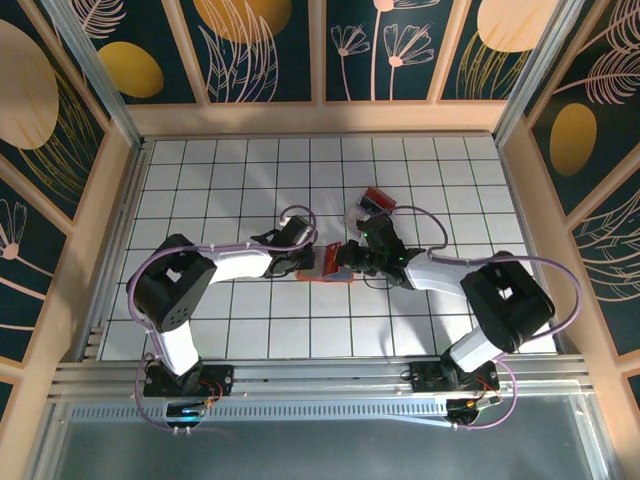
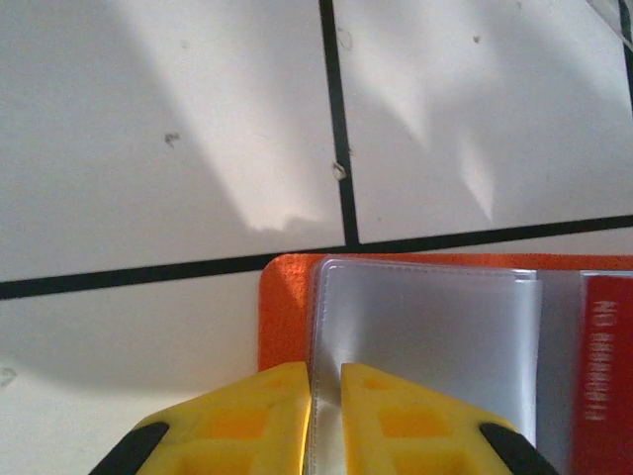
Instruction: Take the credit cards out of the card holder
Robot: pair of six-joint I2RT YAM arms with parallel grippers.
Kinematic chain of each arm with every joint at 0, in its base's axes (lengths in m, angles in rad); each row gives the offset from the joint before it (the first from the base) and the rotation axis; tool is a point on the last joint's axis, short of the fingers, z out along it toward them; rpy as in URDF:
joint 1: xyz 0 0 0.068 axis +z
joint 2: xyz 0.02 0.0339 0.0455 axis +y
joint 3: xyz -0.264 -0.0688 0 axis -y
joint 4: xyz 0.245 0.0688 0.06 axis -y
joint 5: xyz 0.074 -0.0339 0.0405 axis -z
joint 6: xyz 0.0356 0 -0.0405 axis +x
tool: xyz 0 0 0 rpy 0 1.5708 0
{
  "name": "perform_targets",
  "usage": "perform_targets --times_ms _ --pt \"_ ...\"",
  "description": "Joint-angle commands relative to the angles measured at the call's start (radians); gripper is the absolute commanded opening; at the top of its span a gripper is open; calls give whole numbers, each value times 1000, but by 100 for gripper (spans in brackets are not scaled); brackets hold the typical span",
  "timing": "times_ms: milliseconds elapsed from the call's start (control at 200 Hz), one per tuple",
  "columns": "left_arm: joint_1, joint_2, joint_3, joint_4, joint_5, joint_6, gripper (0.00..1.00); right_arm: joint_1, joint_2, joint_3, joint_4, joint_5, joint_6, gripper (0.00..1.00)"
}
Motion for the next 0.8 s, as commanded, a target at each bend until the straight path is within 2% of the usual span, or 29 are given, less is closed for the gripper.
perform_targets --times_ms 0,275,420,581,791 --pt "14 25 -25 -64 -39 43 18 -5 -71 55 -164 108 -84 0" --pt "14 -47 -12 -96 -71 93 26 -3 -125 227 -417 248 -285 0" --pt "14 -87 -12 -98 -47 91 39 -4 -110 335 -512 321 -425 0" --pt "15 -170 -24 -86 -23 69 50 -6 -61 447 -584 397 -607 0" --pt "14 -201 -34 -81 -24 51 59 -34 4 522 -602 470 -792 0"
